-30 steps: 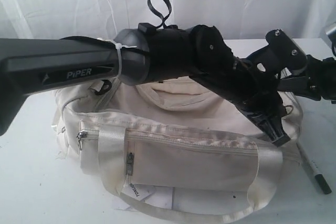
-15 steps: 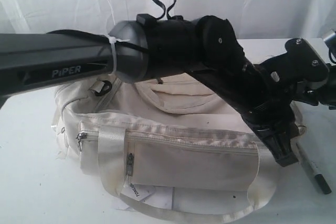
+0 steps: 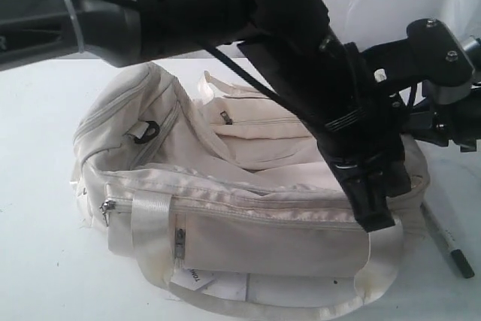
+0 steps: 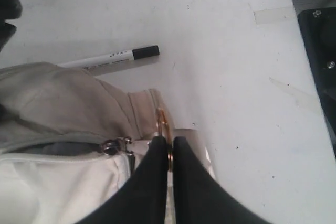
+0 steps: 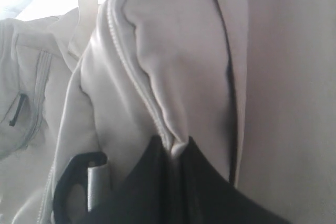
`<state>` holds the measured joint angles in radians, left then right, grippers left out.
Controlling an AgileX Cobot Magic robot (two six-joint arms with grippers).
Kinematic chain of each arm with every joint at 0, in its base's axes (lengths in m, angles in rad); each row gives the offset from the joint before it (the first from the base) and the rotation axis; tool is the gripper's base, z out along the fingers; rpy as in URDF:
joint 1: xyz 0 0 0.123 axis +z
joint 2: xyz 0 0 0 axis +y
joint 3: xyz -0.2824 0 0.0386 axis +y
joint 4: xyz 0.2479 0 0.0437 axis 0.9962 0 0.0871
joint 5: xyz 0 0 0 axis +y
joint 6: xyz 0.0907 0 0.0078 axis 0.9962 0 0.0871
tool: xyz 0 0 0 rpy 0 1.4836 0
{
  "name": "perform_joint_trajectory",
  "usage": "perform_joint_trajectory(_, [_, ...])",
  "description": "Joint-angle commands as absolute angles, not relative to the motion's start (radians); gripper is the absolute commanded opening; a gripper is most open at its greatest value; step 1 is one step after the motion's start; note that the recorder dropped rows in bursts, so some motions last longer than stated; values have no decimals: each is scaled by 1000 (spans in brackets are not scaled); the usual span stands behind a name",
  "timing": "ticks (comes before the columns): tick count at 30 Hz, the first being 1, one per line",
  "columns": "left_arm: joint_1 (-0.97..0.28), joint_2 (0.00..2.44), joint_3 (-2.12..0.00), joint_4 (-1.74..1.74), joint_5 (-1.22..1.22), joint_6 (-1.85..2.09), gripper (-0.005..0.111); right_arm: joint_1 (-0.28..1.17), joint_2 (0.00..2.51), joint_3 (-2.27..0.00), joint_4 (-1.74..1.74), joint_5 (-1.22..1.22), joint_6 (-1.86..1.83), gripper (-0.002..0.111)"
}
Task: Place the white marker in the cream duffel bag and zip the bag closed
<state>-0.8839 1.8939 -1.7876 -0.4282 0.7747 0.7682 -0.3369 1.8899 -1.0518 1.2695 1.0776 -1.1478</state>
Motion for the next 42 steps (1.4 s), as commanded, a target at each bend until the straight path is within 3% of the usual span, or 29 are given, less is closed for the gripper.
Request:
perform_joint_trajectory(1, [-910,1831,-1731,-532,930,738,0,-339,1896,-1104,1332,949,-1143,0])
perform_joint_trajectory(34, [-910,1599,-1407,-479,941,703,0,-450,1909,-1226,1282,824,-1044,0])
perform_joint_trajectory(42, [-910,1593,-1385,-478,831,703,0,-455,1909,-1260,1288,933,-1044,0])
